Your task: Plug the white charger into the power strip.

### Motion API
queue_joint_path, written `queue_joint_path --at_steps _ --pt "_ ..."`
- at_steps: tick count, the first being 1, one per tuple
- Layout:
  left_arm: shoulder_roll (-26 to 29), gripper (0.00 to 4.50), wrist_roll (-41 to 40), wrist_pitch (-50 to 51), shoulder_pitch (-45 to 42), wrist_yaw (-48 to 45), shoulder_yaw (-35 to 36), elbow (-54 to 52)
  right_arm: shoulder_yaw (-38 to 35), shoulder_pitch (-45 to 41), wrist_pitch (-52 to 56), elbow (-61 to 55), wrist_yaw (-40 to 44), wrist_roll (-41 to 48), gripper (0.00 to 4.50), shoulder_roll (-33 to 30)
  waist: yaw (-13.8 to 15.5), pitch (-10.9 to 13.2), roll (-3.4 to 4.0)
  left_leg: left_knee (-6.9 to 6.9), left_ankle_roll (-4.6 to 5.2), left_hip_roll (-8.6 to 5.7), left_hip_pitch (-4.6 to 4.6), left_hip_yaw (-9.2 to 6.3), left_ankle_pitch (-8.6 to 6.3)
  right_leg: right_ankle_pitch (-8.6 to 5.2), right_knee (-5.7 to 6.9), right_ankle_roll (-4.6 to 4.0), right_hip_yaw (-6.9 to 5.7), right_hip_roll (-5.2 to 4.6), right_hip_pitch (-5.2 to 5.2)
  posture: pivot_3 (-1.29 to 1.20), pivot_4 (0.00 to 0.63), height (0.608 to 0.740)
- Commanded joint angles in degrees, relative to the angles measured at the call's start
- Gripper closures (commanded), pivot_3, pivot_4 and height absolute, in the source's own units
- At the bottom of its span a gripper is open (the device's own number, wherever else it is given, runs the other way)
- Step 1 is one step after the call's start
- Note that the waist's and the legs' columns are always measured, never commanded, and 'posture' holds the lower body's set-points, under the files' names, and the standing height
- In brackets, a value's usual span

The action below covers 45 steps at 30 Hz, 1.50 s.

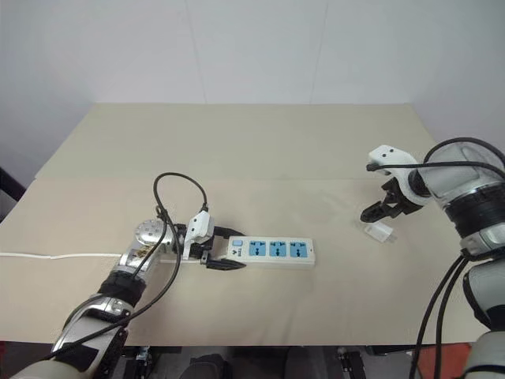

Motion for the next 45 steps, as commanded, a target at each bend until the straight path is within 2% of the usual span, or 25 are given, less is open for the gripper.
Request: queue_joint_path --at_steps 1,6,14,31,34,43,44,45 --pt "0.44 1.21 -0.32 3.59 2.41 1.02 -1.47 -5.37 -0.93 -0.76 -3.67 2.06 1.90 -3.68 0.00 0.50 -0.03 0.00 0.01 0.00 0.00 0.00 0.00 0.00 0.00 0.00 0.01 0.00 0.01 0.00 0.00 0.00 0.150 0.740" --pt "1.00 1.21 -0.86 6.82 5.08 2.35 -2.02 -9.95 -1.09 -0.25 -6.94 5.50 3.37 -7.51 0.00 2.75 0.01 -0.03 0.06 0.02 -0.01 0.00 0.01 0.00 0.01 0.00 0.04 0.00 0.01 0.00 0.02 0.00 0.150 0.740" --pt "1.65 1.21 -1.13 7.76 5.82 3.20 -2.17 -11.26 -2.53 2.72 -11.33 9.71 2.95 -11.56 0.00 5.67 -0.02 -0.06 0.09 0.02 -0.28 -0.01 0.07 0.00 0.16 0.01 0.04 0.00 0.00 0.00 0.09 0.00 0.150 0.740" --pt "3.95 1.21 -2.05 10.22 9.35 4.50 -1.96 -16.18 -5.74 4.63 -17.09 16.89 1.16 -15.97 0.00 10.96 -0.35 -0.08 0.14 0.04 -0.32 -0.01 0.15 0.01 0.18 0.01 0.10 0.00 0.02 0.00 0.12 0.00 0.150 0.740" --pt "4.41 1.21 -2.18 10.30 9.83 4.75 -1.86 -16.55 -6.03 5.25 -17.63 17.27 1.06 -16.52 0.54 11.51 -0.53 -0.08 0.14 0.03 -0.31 -0.01 0.25 0.01 0.17 0.02 0.12 -0.01 0.03 0.01 0.19 0.00 0.150 0.740" --pt "4.97 1.21 -2.23 10.57 9.96 5.21 -2.04 -16.73 -7.22 6.93 -18.09 15.86 1.42 -17.71 3.11 12.01 -0.56 -0.09 0.13 0.11 -0.07 -0.01 0.62 0.02 0.04 0.03 0.38 -0.04 0.09 0.01 0.47 0.00 0.150 0.740" --pt "4.99 1.21 -2.20 10.53 9.83 5.21 -2.06 -16.55 -7.35 6.99 -18.00 15.67 1.45 -17.86 3.30 12.08 -0.54 -0.09 0.13 0.10 -0.07 -0.01 0.66 0.02 0.04 0.03 0.41 -0.04 0.10 0.01 0.47 0.00 0.150 0.740" --pt "5.03 1.21 -2.17 10.49 9.71 5.16 -2.11 -16.41 -7.51 7.17 -17.85 15.05 1.52 -17.93 3.30 11.99 -0.55 -0.09 0.13 0.09 -0.07 -0.01 0.68 0.02 0.04 0.03 0.43 -0.04 0.10 0.02 0.47 0.00 0.150 0.740"
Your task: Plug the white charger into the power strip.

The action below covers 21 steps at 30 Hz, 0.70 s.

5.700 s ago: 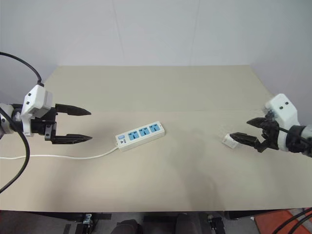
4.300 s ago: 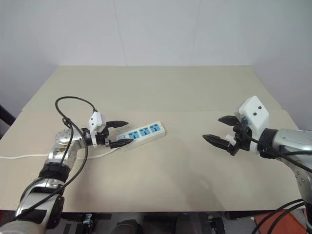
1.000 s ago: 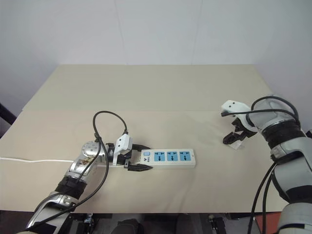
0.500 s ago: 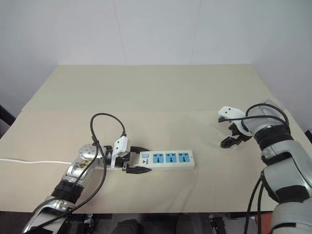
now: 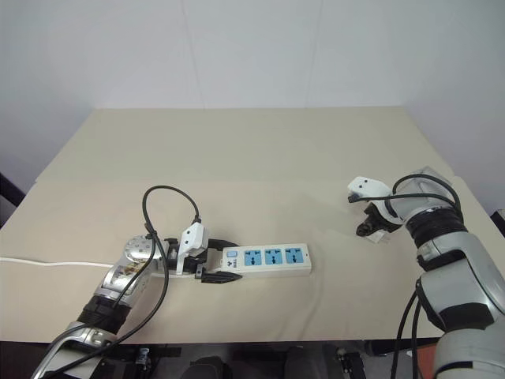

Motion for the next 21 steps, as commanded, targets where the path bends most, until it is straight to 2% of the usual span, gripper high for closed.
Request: queue_joint_path --at_steps 1,5,9,13,17,21 --pt "0.94 1.21 0.34 0.31 -0.02 -0.29 -1.10 -0.33 -1.16 1.15 0.23 -2.18 -0.23 -1.66 3.30 -0.80 -0.03 0.00 0.00 -0.01 0.00 0.00 0.01 0.00 0.00 0.00 0.02 0.00 0.00 0.00 0.00 0.00 0.150 0.740" --pt "1.17 1.21 0.34 0.02 -0.98 -0.94 -1.24 0.81 -5.49 0.33 3.48 -9.98 0.31 1.13 3.30 -1.34 -0.06 0.00 0.01 -0.03 0.01 0.00 0.02 0.01 0.00 0.00 0.05 0.00 0.02 0.00 -0.05 0.00 0.150 0.740" --pt "1.28 1.21 0.43 -0.30 -2.25 -1.45 -1.34 2.42 -17.20 0.27 10.20 -24.18 -1.79 10.33 3.30 1.52 -0.11 0.00 0.07 -0.06 0.01 0.00 -0.02 0.01 0.00 0.00 0.21 0.00 0.06 0.02 -0.21 0.00 0.150 0.740" --pt "1.49 1.21 0.40 -0.56 -2.95 -1.87 -1.32 3.69 -28.24 4.50 14.65 -39.88 -6.13 20.00 3.30 7.84 0.11 -0.01 0.05 -0.08 0.01 0.02 -0.01 -0.07 -0.01 0.00 0.28 0.00 0.03 0.05 -0.20 0.00 0.150 0.740" --pt "1.62 1.21 0.57 -0.72 -2.98 -1.55 -1.43 4.25 -32.25 11.30 13.50 -51.56 -13.26 25.40 3.30 16.32 0.39 -0.04 -0.01 -0.05 0.02 0.02 -0.01 -0.13 -0.01 0.00 0.31 0.00 -0.01 0.04 -0.17 0.00 0.150 0.740" --pt "1.63 1.21 1.13 -0.95 -2.34 -0.19 -1.47 3.81 -30.57 19.49 9.75 -57.62 -17.46 29.10 3.30 24.19 0.37 -0.05 -0.02 -0.05 0.02 0.01 -0.01 -0.12 -0.01 0.00 0.34 0.00 0.01 0.04 -0.19 0.00 0.150 0.740"
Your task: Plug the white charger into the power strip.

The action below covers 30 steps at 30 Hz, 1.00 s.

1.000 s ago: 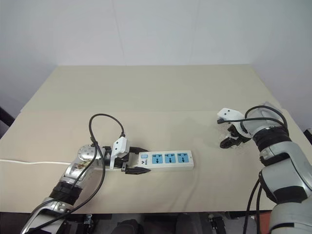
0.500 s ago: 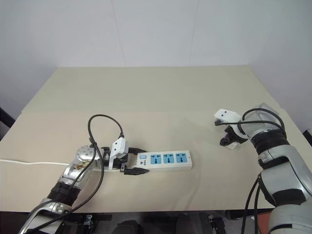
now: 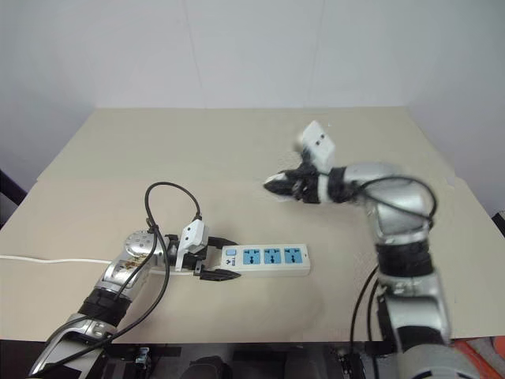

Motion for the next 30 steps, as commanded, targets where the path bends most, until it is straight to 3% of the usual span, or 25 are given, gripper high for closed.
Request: queue_joint_path --at_steps 1,20,30 --pt "0.95 1.21 1.61 0.05 0.82 1.81 -0.45 0.04 0.35 4.49 -5.81 -5.21 -2.20 3.92 3.30 3.71 -0.02 0.00 0.00 0.00 0.00 0.00 0.01 0.01 0.00 0.00 0.00 0.00 0.00 0.00 0.01 0.00 0.150 0.740" --pt "3.97 1.21 1.27 0.58 5.42 3.97 -0.32 -4.64 9.53 11.24 -25.47 7.77 2.88 6.97 3.30 10.79 -1.39 -0.02 -0.03 -0.12 0.00 0.02 0.25 0.00 0.00 -0.02 -0.01 -0.04 0.02 0.05 0.14 0.00 0.150 0.740" --pt "6.40 1.21 0.32 1.23 6.17 3.43 0.21 -6.25 10.91 12.79 -34.04 16.91 4.21 4.29 3.30 10.14 -1.87 -0.03 -0.04 -0.17 0.00 0.07 0.28 0.01 0.00 -0.04 0.02 -0.06 0.04 0.11 0.10 0.00 0.150 0.740"
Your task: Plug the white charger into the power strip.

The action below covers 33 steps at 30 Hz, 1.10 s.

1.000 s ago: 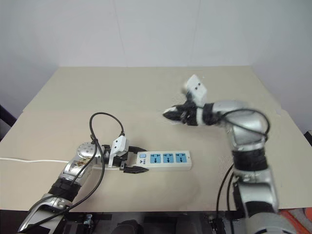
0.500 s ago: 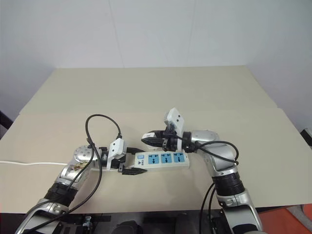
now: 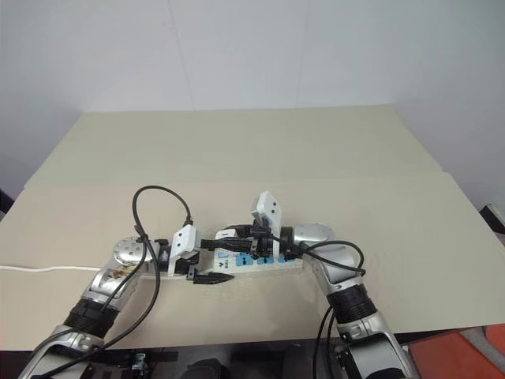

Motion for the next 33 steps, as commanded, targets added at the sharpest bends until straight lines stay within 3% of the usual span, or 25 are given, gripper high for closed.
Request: queue_joint_path --at_steps 1,24,33 --pt "2.66 1.21 0.96 1.20 1.35 -0.56 0.02 -0.39 -0.50 0.01 -4.75 3.72 0.38 -1.53 3.30 -1.14 -0.06 0.00 -0.01 -0.01 0.00 0.02 0.03 0.00 0.00 0.00 0.00 0.00 0.00 0.02 0.02 0.00 0.150 0.740" --pt "4.90 1.21 0.45 0.94 4.45 1.56 1.11 -3.20 1.81 2.19 -18.88 11.99 11.36 -4.20 3.30 -11.74 0.28 -0.02 -0.03 -0.04 0.01 0.04 0.06 0.00 -0.01 -0.02 -0.03 -0.03 0.00 0.03 0.07 0.00 0.150 0.740" --pt "4.44 1.21 0.47 0.51 3.57 2.25 0.43 -2.34 7.14 -4.28 -20.62 13.07 12.63 -5.15 3.30 -7.86 -0.07 -0.06 -0.08 -0.06 0.01 0.07 0.21 0.04 -0.01 -0.04 0.00 -0.07 0.07 0.06 0.12 0.00 0.150 0.740"
